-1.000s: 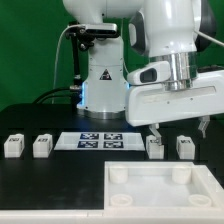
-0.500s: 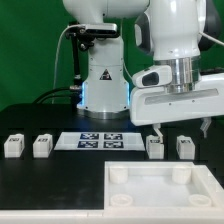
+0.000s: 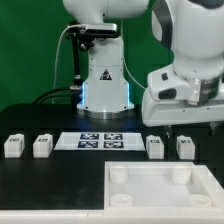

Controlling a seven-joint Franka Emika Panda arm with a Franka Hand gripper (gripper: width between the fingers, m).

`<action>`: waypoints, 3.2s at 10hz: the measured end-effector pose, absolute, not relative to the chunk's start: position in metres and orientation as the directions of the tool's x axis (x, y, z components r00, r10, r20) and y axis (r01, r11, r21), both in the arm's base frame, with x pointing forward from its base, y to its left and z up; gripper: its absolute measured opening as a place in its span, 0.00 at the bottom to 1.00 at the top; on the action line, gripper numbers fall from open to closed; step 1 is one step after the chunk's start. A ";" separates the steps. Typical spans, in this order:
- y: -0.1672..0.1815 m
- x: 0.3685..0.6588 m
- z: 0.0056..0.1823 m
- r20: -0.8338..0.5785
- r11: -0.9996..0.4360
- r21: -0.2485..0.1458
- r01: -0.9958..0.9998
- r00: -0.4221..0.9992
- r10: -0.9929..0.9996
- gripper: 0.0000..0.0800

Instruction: Assemble one leg

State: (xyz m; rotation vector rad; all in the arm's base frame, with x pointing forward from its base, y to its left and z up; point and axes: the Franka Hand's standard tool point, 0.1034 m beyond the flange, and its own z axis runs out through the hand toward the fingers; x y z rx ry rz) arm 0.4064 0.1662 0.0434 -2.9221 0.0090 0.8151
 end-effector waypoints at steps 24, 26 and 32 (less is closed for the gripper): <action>0.171 0.381 0.008 -0.733 -0.995 -0.091 -0.031 0.679 0.046 0.36; 0.165 0.401 0.027 -0.713 -0.993 -0.117 -0.015 0.697 0.074 0.36; 0.142 0.476 0.116 -0.347 -0.987 -0.156 0.027 0.934 0.080 0.36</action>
Offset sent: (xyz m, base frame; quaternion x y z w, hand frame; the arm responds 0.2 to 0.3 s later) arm 0.0000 0.0000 0.0000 0.0000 -0.0899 0.0000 0.9960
